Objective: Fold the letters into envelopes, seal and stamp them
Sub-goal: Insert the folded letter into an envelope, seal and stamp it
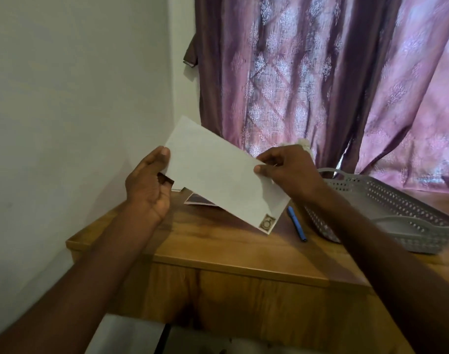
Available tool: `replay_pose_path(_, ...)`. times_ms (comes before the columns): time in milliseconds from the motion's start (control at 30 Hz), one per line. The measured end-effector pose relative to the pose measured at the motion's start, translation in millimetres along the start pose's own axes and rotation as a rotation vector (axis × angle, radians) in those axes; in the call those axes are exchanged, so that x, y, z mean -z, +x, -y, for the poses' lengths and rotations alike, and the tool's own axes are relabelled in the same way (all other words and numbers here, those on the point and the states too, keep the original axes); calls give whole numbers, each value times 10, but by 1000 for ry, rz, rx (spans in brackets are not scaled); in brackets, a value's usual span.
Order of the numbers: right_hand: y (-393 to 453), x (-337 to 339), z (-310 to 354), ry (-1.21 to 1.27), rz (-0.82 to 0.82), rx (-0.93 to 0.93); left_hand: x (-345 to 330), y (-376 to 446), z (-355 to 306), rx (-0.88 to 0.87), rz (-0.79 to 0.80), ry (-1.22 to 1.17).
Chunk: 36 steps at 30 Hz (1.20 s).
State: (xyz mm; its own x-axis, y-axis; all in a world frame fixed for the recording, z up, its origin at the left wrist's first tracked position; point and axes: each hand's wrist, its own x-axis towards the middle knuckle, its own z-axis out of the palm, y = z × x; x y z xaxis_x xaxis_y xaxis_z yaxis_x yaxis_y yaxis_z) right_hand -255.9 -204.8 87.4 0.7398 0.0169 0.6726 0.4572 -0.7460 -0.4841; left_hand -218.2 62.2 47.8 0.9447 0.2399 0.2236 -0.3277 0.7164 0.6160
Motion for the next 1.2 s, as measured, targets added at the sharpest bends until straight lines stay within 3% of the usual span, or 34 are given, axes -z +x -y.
replay_pose_path(100, 198, 228, -101, -32, -94, 9, -261, 160, -10, -69, 86, 196)
replay_pose_path(200, 339, 545, -220, -76, -160, 51, -577, 322, -10, -343, 184, 726)
replay_pose_path(300, 412, 861, -301, -180, -212, 109, -896, 378, 13, -476, 242, 938)
replay_pose_path(433, 474, 1236, -433, -281, -224, 128, -1263, 438, 175, -463, 309, 940)
replay_pose_path(567, 408, 1491, -585, -379, -247, 120, -1566, 422, 362, -335, 533, 899)
replay_pose_path(700, 296, 1651, -727, -377, -246, 67, -1764, 448, 524, -169, 576, 731)
replay_pose_path(1000, 186, 1892, -1108, -437, -193, -36, -2081, 404, 920, -71, 653, 799)
replay_pose_path(1100, 189, 1907, -1208, -340, -189, -114, -2124, 438, 1057, -21, 625, 709)
replay_pose_path(1200, 191, 1875, -1284, -74, -212, -272, -2151, 493, 1255, 20, 539, 604)
